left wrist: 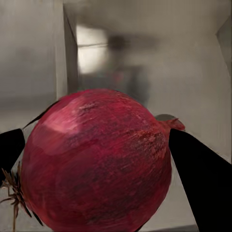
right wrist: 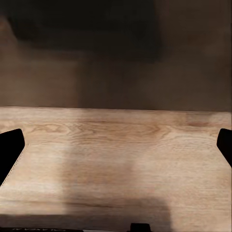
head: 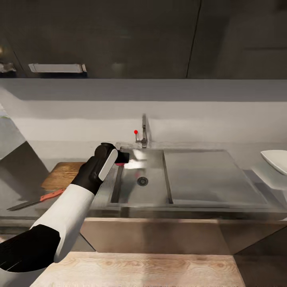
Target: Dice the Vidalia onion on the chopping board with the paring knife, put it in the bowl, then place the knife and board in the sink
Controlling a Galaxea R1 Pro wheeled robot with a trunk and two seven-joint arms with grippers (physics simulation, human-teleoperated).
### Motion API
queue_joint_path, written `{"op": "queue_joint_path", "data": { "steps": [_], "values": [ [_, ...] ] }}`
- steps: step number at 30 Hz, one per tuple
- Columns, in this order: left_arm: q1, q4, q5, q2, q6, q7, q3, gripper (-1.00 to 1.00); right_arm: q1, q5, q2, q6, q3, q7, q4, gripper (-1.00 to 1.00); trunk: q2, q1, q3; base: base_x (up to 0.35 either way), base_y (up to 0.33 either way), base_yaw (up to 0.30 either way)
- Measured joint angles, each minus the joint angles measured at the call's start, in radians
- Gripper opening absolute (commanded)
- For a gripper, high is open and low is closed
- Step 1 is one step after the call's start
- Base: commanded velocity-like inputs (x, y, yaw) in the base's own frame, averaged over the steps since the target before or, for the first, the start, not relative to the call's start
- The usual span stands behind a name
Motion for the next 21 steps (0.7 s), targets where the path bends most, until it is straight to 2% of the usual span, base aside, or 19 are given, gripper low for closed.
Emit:
{"op": "queue_joint_path", "data": {
  "steps": [6, 21],
  "values": [
    [0.0, -0.009, 0.001, 0.008, 0.0, 0.0, 0.001, -1.0, 0.0, 0.0, 0.0, 0.0, 0.0, 0.0, 0.001, 1.0, 0.0, 0.0, 0.01, -0.115, 0.277, 0.0],
    [0.0, -0.026, 0.001, 0.013, 0.0, 0.0, 0.002, -1.0, 0.0, 0.0, 0.0, 0.0, 0.0, 0.0, 0.001, 1.0, 0.0, 0.0, 0.033, -0.005, 0.298, 0.0]
  ]
}}
